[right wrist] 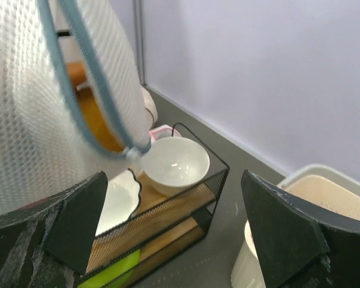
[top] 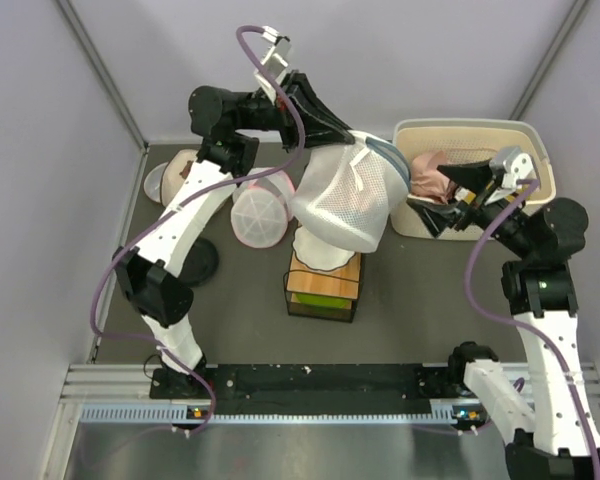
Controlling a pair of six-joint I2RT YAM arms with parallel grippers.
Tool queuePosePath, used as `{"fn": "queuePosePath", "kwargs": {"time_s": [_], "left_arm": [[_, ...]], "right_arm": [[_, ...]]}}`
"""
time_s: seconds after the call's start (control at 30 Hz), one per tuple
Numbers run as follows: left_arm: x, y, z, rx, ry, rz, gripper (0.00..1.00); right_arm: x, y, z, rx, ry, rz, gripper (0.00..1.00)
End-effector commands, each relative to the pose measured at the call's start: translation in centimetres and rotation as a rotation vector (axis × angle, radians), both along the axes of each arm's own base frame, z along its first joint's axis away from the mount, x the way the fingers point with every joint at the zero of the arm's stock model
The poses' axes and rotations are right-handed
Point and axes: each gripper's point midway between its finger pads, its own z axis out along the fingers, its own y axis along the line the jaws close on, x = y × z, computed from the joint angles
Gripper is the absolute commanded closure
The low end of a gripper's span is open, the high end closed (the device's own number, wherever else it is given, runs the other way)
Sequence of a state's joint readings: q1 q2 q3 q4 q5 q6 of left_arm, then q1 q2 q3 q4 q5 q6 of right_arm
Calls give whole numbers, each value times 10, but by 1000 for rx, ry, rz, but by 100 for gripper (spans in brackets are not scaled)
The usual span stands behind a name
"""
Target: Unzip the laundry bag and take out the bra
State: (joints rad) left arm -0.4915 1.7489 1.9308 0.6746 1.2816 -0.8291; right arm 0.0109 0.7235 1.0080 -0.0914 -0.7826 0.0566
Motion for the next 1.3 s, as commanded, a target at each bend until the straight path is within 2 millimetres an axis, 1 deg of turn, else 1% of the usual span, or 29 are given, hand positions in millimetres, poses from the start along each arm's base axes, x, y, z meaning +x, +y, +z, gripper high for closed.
{"fn": "queuePosePath", "kwargs": {"time_s": [0.0, 0.07, 0.1, 0.13, 0.17, 0.2, 0.23, 0.3, 0.37, 0.4, 0.47, 0.5, 0.57, 0.63, 0.67, 0.7, 0.73, 0.83, 0.93, 0.97, 1.0, 1.03, 1.07, 1.1, 1.13, 1.17, 1.2, 1.23, 1.27], "left_arm": [[-24, 12, 13, 12, -9, -95, 100], [-21, 11, 11, 16, 3, -97, 100], [-21, 11, 12, 16, 7, -99, 100], [-21, 10, 12, 17, 10, -99, 100], [-19, 10, 12, 18, 18, -98, 100], [-20, 10, 13, 15, 15, -97, 100], [-18, 9, 13, 16, 21, -96, 100], [-15, 8, 13, 17, 24, -92, 100], [-14, 8, 13, 20, 30, -92, 100], [-14, 7, 13, 20, 30, -91, 100], [-11, 7, 12, 21, 41, -88, 100], [-10, 6, 12, 21, 41, -86, 100], [-6, 6, 10, 24, 53, -83, 100], [-3, 6, 9, 26, 57, -81, 100], [-2, 6, 9, 24, 63, -79, 100], [-1, 5, 7, 24, 66, -79, 100], [3, 4, 6, 25, 74, -77, 100], [10, 3, 5, 17, 86, -66, 100], [21, 4, 6, 5, 136, -43, 100], [24, 4, 7, -2, 141, -33, 100], [28, 3, 8, -7, 148, -22, 100], [37, 1, 8, -3, 208, 2, 98], [43, -1, 9, -18, 189, 29, 70], [50, -3, 10, -24, 213, 57, 58], [55, -2, 15, -43, 224, 92, 47], [60, -2, 10, -25, 251, 113, 17], [60, -1, 11, -21, 252, 123, 1], [58, 6, 19, -36, 245, 151, 1], [69, 7, 9, -17, 272, 204, 1]], "right_arm": [[0, 17, 29, 63, -99, 149, 6], [8, 21, 34, 85, -124, 178, 7], [10, 23, 34, 102, -106, 190, 9], [11, 27, 37, 99, -107, 206, 14], [17, 31, 31, 92, -79, 227, 16], [13, 42, 30, 80, -85, 270, 17], [11, 47, 32, 73, -93, 293, 17], [7, 60, 28, 53, -94, 343, 17], [5, 63, 30, 47, -107, 363, 20], [3, 64, 31, 54, -104, 372, 25], [1, 65, 30, 63, -100, 382, 32], [-1, 65, 32, 64, -113, 385, 40], [-3, 65, 32, 63, -114, 388, 44], [-6, 65, 34, 62, -121, 389, 57], [-8, 65, 35, 61, -124, 397, 67], [-8, 66, 35, 65, -118, 404, 94], [-9, 65, 38, 72, -122, 402, 100], [-11, 65, 42, 90, -99, 397, 100], [13, 49, 50, 163, 4, 212, 100], [24, 39, 57, 194, 11, 115, 100], [28, 34, 61, 194, 3, 74, 100], [27, 30, 72, 201, -21, 44, 100], [32, 21, 78, 223, -27, -19, 100], [33, 16, 84, 241, -36, -48, 100], [34, 9, 95, 271, -48, -94, 100], [45, -10, 95, 310, -15, -218, 100], [54, -15, 89, 278, 12, -266, 100], [51, -20, 105, 264, -16, -293, 100], [56, -28, 106, 256, -6, -347, 100]]}}
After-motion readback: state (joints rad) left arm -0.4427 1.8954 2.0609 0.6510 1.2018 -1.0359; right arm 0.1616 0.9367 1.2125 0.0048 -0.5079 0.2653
